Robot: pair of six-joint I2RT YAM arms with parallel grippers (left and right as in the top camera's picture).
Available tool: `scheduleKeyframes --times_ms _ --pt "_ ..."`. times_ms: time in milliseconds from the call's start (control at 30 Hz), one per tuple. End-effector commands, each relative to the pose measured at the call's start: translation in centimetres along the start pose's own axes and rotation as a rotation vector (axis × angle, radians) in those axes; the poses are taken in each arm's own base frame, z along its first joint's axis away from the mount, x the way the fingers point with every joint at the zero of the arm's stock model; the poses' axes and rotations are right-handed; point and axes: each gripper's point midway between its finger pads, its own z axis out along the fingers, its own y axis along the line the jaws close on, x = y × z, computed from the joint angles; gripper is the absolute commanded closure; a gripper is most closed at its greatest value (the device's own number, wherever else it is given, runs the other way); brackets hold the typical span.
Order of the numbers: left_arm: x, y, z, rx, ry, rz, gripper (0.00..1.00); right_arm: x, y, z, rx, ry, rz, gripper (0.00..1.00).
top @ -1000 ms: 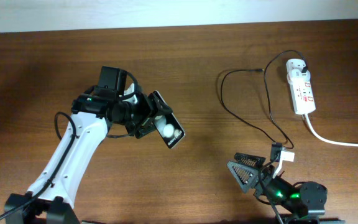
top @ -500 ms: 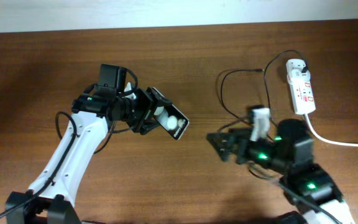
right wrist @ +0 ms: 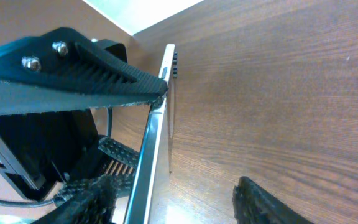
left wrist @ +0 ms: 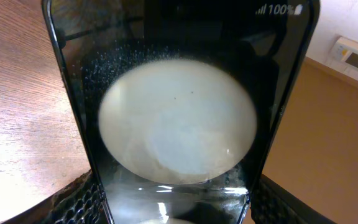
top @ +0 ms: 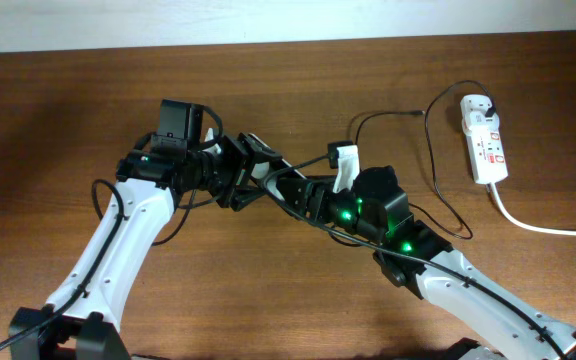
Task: Plug charger to phone and switch on socket
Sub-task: 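Grasp the black charging cable near its plug with the right gripper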
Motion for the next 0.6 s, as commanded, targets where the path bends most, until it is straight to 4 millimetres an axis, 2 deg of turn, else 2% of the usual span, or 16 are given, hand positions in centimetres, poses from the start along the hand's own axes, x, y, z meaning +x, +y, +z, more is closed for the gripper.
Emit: scheduleKeyframes --times_ms 0,67,167,233,333,400,567 --pt "0.4 -0.6 -0.3 0.024 0.024 0.002 0.35 -0.4 0.4 0.1 -0.007 -0.012 0.031 0.44" --pt "0.4 -0.6 -0.3 0.025 0.023 0.002 0.36 -0.4 0.4 0.1 -0.008 -0.012 0.062 0.52" --pt "0.4 -1.0 -0.2 0.038 0.020 -0.004 0.35 -0.4 0.5 0.1 -0.009 -0.013 0.112 0.55" --pt "0.4 -1.0 -0.2 0.038 0.019 -0.004 0.35 -0.5 0.6 0.1 -0.015 -0.016 0.110 0.63" --pt "0.7 -1.0 0.2 0.029 0.018 0.010 0.35 -0.3 2.4 0.4 -0.067 -0.021 0.083 0.68" --pt "1.0 -1.0 0.5 0.019 0.014 0.015 0.35 -0.1 2.6 0.4 -0.070 -0.016 0.082 0.71" --pt "1.4 -1.0 0.7 0.016 0.026 0.022 0.35 -0.1 2.6 0.4 -0.069 -0.016 0.082 0.89"
